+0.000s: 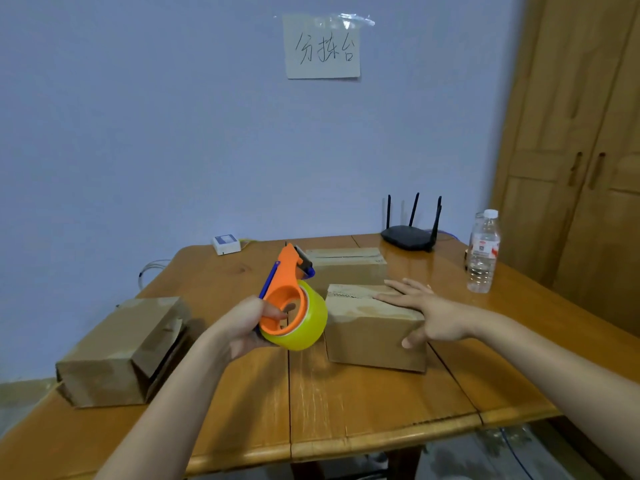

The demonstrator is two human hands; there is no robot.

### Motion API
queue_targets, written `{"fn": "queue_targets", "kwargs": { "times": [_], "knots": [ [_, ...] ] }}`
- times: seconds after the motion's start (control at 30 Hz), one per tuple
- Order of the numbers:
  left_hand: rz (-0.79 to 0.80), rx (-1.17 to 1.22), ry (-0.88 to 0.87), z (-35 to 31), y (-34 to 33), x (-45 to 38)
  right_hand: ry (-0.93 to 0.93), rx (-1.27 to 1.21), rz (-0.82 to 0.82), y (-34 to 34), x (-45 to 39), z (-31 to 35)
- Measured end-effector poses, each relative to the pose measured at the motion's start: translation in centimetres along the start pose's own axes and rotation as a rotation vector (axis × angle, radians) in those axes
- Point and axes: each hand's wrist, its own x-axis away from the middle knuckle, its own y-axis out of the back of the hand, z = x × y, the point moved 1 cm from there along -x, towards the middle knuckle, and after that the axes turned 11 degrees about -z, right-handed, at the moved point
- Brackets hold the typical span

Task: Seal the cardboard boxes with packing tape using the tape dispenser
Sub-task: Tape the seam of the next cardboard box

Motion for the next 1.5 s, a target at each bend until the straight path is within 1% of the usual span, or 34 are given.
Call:
{"fn": "queue_targets", "kwargs": {
  "times": [0.07,0.17,0.33,0.5,0.57,0.63,0.7,0.73,0.83,0.87,0.9,0.97,1.07,1.23,1.5],
  "knots": [
    [0.029,-0.014,-0.003,0.3,-0.6,-0.2,-0.035,0.011,0.008,0.0,0.0,-0.5],
    [0.055,-0.018,-0.005,0.5,-1.4,-0.6,-0.080,-0.062,0.033,0.4,-0.2,-1.1],
    [0.072,-0.057,-0.011,0.5,-2.0,-1.1,-0.030,-0.182,0.099,0.9,-0.8,-0.4],
    [0.069,-0.140,0.001,0.5,-1.8,-1.6,-0.049,0.014,0.159,0.7,-1.8,-0.2],
    [0.087,-0.190,-0.001,0.5,-1.6,-1.6,-0.066,0.059,0.182,0.6,-2.2,-0.5],
    [0.115,-0.230,-0.016,0.3,-1.5,-1.7,-0.066,0.069,0.173,0.8,-2.3,-0.4],
    [0.151,-0.271,-0.044,-0.2,-1.3,-1.6,-0.071,0.025,0.086,1.5,-2.4,0.7],
    [0.166,-0.306,-0.061,-0.6,-1.2,-1.6,-0.077,-0.020,-0.012,2.1,-2.5,1.4],
    [0.223,-0.411,-0.092,-1.9,-1.0,-1.5,-0.053,-0.216,-0.462,3.7,-2.6,3.8],
    [0.240,-0.424,-0.083,-2.4,-0.9,-1.5,-0.020,-0.284,-0.571,4.1,-2.5,4.6],
    [0.257,-0.433,-0.069,-2.8,-0.8,-1.6,0.015,-0.347,-0.622,4.4,-2.4,5.5],
    [0.277,-0.443,-0.041,-3.7,-0.8,-1.8,0.088,-0.433,-0.616,4.6,-2.2,7.3],
    [0.297,-0.477,-0.018,-4.8,-0.9,-2.2,0.159,-0.467,-0.576,4.5,-2.6,8.7],
    [0.358,-0.535,0.000,-5.6,-1.3,-2.6,0.145,-0.467,-0.601,4.6,-3.4,8.4],
    [0.407,-0.569,0.013,-6.0,-1.8,-2.3,0.119,-0.455,-0.531,4.7,-3.0,8.1]
  ]
}}
